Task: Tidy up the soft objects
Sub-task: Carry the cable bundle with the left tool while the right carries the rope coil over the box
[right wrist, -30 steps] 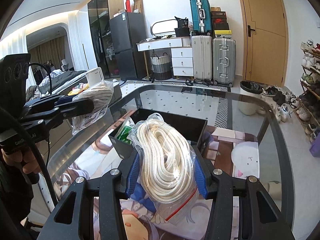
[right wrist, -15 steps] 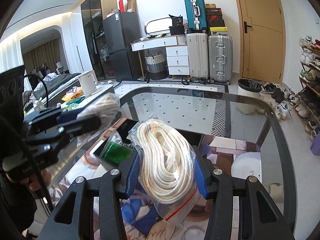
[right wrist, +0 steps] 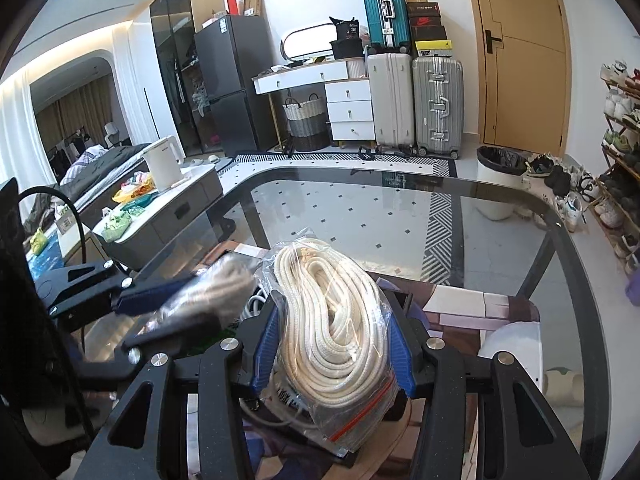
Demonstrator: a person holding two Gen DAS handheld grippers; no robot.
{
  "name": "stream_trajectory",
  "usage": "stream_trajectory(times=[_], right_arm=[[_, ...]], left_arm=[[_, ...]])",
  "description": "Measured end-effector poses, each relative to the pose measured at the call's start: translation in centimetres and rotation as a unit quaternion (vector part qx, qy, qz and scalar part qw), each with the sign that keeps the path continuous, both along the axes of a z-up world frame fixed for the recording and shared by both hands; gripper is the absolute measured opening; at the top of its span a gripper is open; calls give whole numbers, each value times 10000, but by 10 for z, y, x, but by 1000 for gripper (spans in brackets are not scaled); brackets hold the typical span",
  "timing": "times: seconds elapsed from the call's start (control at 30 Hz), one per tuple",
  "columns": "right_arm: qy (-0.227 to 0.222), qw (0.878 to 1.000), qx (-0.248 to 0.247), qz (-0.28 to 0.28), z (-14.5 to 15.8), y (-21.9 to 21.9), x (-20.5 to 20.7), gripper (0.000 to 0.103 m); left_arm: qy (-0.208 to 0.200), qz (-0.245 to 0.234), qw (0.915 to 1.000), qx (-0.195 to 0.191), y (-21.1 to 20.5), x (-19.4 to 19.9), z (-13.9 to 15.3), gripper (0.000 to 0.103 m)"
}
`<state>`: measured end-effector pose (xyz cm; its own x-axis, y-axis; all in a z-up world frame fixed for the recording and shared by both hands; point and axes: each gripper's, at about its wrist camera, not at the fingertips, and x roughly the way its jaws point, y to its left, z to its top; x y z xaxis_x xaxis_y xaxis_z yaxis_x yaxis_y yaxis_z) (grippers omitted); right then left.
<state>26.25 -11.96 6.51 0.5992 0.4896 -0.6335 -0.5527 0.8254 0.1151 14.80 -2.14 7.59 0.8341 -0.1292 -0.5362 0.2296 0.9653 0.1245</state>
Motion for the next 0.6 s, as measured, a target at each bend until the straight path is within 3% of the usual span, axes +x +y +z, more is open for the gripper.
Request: stream_trajectory(times=[0.23,0.6], right_arm=[[-54,9995,-290,86,-11,14,10,48],[30,9988,-453,197,-22,19,19,48]], left_arm=[[216,-143,9996,60,-8,3,-13,24],[340,-203,9989,-239,-4,2,-17,26]])
